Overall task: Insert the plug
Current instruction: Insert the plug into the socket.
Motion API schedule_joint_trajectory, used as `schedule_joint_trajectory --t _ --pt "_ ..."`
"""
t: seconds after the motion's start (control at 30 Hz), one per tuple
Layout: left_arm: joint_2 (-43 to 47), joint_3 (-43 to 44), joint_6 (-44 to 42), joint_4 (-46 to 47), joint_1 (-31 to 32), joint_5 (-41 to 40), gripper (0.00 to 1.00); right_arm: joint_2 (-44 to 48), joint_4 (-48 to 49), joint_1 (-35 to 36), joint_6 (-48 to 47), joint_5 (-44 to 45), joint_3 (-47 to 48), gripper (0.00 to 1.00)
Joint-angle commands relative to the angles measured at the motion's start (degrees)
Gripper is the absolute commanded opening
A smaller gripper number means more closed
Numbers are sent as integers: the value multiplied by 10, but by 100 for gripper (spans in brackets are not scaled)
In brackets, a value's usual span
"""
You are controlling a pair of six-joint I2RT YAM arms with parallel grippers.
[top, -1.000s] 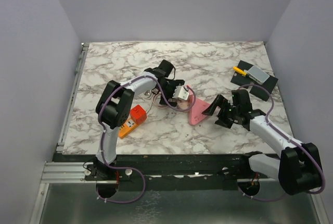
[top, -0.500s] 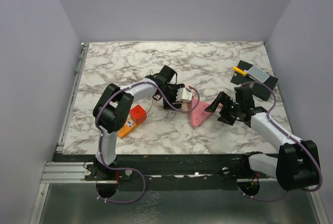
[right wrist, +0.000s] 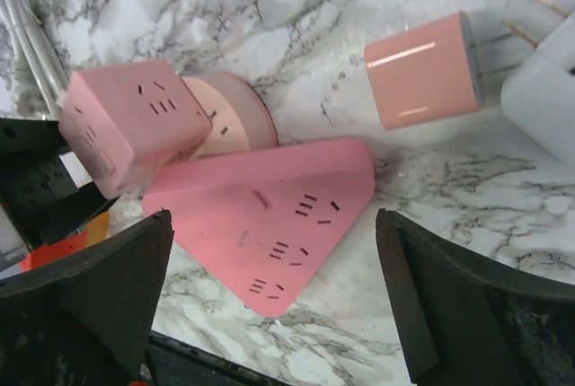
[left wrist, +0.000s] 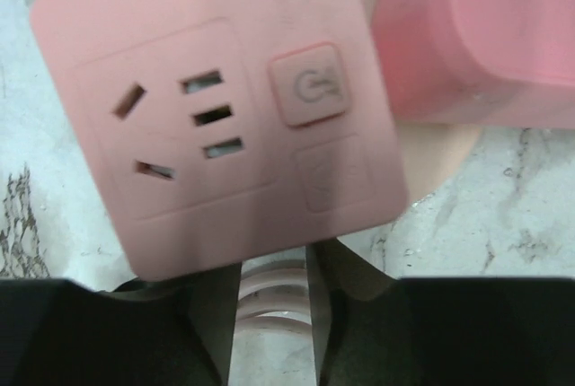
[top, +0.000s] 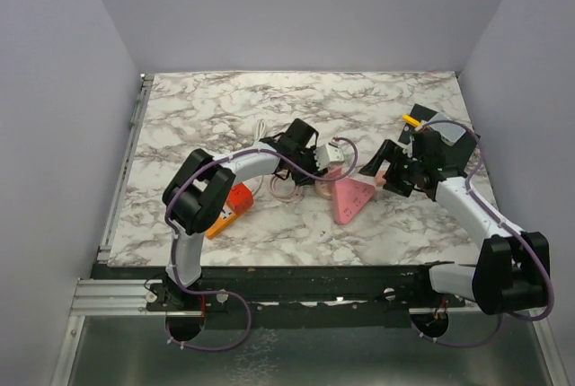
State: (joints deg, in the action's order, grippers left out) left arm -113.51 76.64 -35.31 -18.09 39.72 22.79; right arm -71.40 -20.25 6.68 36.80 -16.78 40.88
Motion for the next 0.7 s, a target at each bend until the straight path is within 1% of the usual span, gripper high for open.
schedule_joint_trajectory --t 0.0,0.03,0.17,0.23,0.3,0.4,0.53,0.67 --pt "17 -14 80 2 2 -51 30 -11 -39 -3 -24 31 28 100" --pt "26 -22 83 2 3 -54 26 -11 -41 -3 -22 31 27 100" --pt "57 -59 93 2 4 -68 18 -9 -31 -3 -11 8 8 100" --pt "69 -73 103 1 4 -80 10 -7 -25 -3 -6 -8 -3 100" --pt "82 -86 117 -2 4 -85 6 3 -17 -3 2 -19 -18 100" --pt "103 -105 154 -4 4 -97 5 16 -14 -3 6 -27 -33 100" --pt "123 -125 178 -3 11 -89 6 12 -17 -3 -6 -38 -34 100" --pt "140 -133 207 -2 27 -88 9 13 -21 -3 -9 -43 -34 100"
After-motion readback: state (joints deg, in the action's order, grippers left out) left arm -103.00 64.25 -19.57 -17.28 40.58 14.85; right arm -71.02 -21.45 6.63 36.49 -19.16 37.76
